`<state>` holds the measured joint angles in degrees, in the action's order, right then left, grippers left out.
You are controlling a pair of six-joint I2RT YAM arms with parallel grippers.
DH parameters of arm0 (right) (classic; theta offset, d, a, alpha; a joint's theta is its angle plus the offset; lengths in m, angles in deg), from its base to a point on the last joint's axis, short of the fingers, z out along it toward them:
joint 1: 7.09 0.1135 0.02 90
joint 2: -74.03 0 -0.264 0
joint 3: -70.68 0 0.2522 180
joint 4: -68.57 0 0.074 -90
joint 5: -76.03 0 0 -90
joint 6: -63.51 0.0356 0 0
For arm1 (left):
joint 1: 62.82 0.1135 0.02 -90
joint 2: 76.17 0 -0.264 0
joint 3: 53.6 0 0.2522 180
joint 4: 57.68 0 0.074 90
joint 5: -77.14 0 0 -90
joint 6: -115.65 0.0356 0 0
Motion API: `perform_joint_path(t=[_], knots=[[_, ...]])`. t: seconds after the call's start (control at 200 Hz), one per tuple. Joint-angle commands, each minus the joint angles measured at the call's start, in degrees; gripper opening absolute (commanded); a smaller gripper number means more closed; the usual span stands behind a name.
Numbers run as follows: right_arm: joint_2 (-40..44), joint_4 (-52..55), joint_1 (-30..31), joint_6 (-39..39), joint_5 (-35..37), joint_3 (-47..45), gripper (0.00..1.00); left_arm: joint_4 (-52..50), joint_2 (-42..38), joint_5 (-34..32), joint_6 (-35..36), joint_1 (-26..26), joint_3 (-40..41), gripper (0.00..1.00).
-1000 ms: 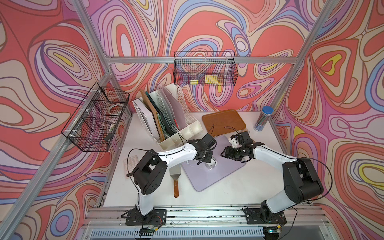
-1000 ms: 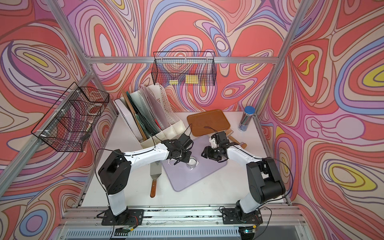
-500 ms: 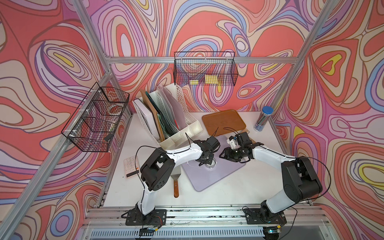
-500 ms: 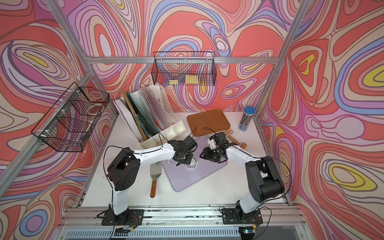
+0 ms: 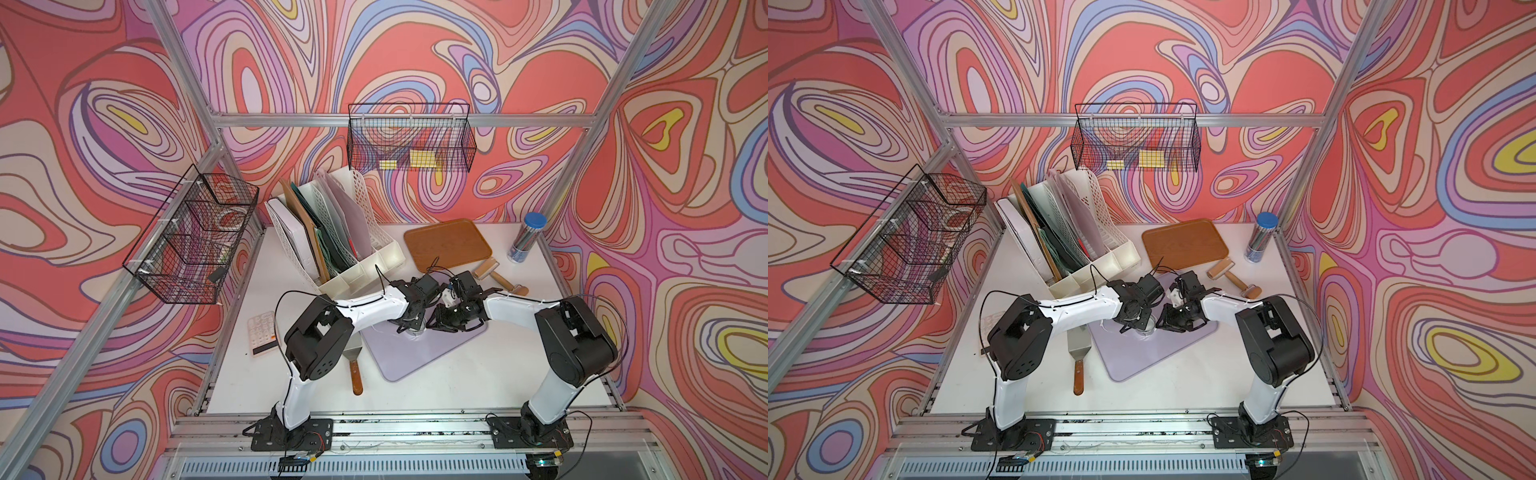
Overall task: Roll out the dumpling wrappers from the dough
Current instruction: Remove the dumpling wrapper from the work surface.
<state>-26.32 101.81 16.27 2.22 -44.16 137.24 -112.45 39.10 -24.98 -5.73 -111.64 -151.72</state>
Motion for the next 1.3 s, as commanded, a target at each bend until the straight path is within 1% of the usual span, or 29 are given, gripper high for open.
perform_joint_path(t=[0.0,0.065,0.09,0.175,0.315,0.381,0.516,0.596,0.716,0.776,0.871,1.007,1.102,1.137,1.237,1.292], knots=[[-0.7,-2.7,0.4,2.3,0.8,1.4,0.27,-6.6,2.7,-2.1,0.2,0.5,2.3,0.0],[-0.8,-2.3,0.6,2.1,1.5,2.1,0.27,-6.1,2.6,-1.4,0.5,0.5,2.7,0.0],[-2.7,-1.8,0.7,2.0,1.8,2.5,0.27,-6.2,2.6,-1.3,0.4,0.6,2.8,0.0],[-5.2,0.5,1.2,1.4,2.8,4.3,0.27,-6.4,2.2,-1.1,0.3,1.0,3.2,0.0],[-7.9,3.4,2.3,0.3,2.7,5.9,0.26,-6.9,1.0,-1.6,0.0,1.6,4.8,0.0],[-8.4,6.2,2.4,-0.5,4.7,6.4,0.26,-7.7,0.5,-1.8,-0.1,1.9,5.6,0.0],[-8.7,11.8,2.3,-2.0,11.5,7.7,0.26,-6.3,-2.4,-1.0,-1.8,3.8,9.5,0.0],[-8.0,12.8,2.3,-3.1,12.3,7.6,0.26,-5.6,-3.3,-1.2,-2.7,5.0,10.5,0.0],[-5.2,12.2,2.3,-4.9,10.2,7.1,0.26,-5.5,-2.1,-0.5,-2.6,5.2,9.1,0.0],[-2.5,10.1,2.4,-4.8,8.3,6.3,0.27,-5.6,-1.0,0.0,-2.2,5.0,8.1,0.0],[2.1,4.1,2.3,-2.3,3.9,4.9,0.27,-5.8,-0.8,0.4,-2.1,4.9,8.0,0.0],[2.1,-4.8,2.4,2.0,-0.3,5.3,0.25,-5.9,-2.0,1.1,-1.7,4.7,8.7,0.0],[-0.8,-7.7,2.5,3.8,-3.1,7.6,0.12,-5.6,-2.9,2.1,-1.7,4.6,9.3,0.0],[-3.5,-7.6,2.5,4.1,-4.1,8.8,0.07,-5.6,-3.1,2.3,-1.8,4.6,9.5,0.0],[-7.2,-6.4,2.9,4.4,-4.7,11.3,0.01,-5.9,-3.6,2.4,-2.0,4.5,9.8,0.0],[-9.1,-5.0,3.3,4.4,-5.2,12.3,0.01,-6.0,-3.9,2.1,-2.4,4.5,10.0,0.0]])
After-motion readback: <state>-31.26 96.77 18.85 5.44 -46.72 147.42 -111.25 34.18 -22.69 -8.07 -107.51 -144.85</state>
